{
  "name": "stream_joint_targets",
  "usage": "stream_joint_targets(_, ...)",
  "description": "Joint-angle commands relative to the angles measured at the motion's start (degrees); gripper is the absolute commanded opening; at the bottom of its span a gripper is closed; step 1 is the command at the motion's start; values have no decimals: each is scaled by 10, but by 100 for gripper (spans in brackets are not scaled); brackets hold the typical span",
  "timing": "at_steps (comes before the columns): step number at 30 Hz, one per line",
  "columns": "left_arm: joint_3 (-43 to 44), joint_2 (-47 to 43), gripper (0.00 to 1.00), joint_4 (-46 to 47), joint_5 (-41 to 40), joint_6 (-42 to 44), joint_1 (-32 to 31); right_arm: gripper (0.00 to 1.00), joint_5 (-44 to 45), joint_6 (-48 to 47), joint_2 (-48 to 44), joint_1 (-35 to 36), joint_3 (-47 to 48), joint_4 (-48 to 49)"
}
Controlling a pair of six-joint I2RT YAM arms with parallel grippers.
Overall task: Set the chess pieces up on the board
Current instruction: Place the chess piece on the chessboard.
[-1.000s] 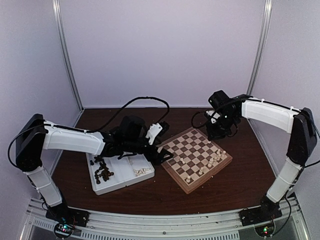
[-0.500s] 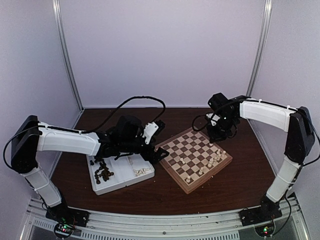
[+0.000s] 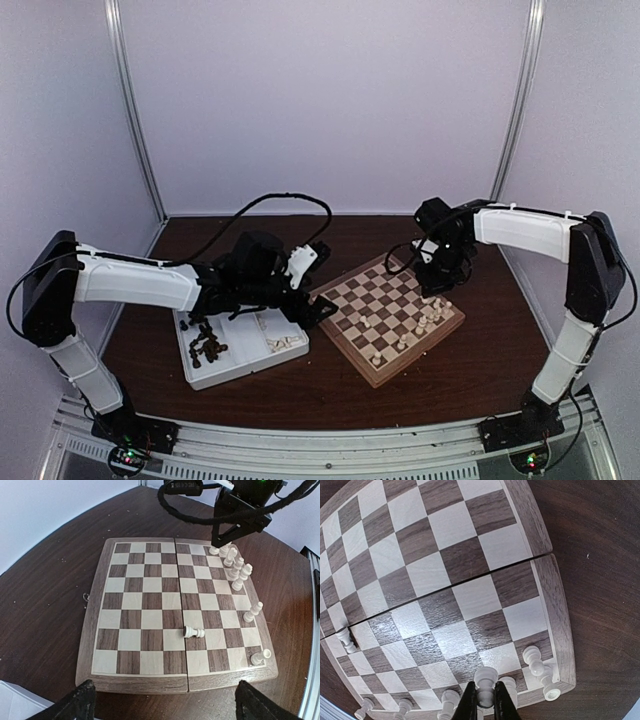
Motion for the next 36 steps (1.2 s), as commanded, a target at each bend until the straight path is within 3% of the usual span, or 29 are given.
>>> stream_joint_targets(1,16,9,97,9,16,8,5,1,18,-4,7,-3,-17,5)
stream_joint_targets(36,34,36,96,0,35,3,5,8,37,-13,38,-3,-34,21)
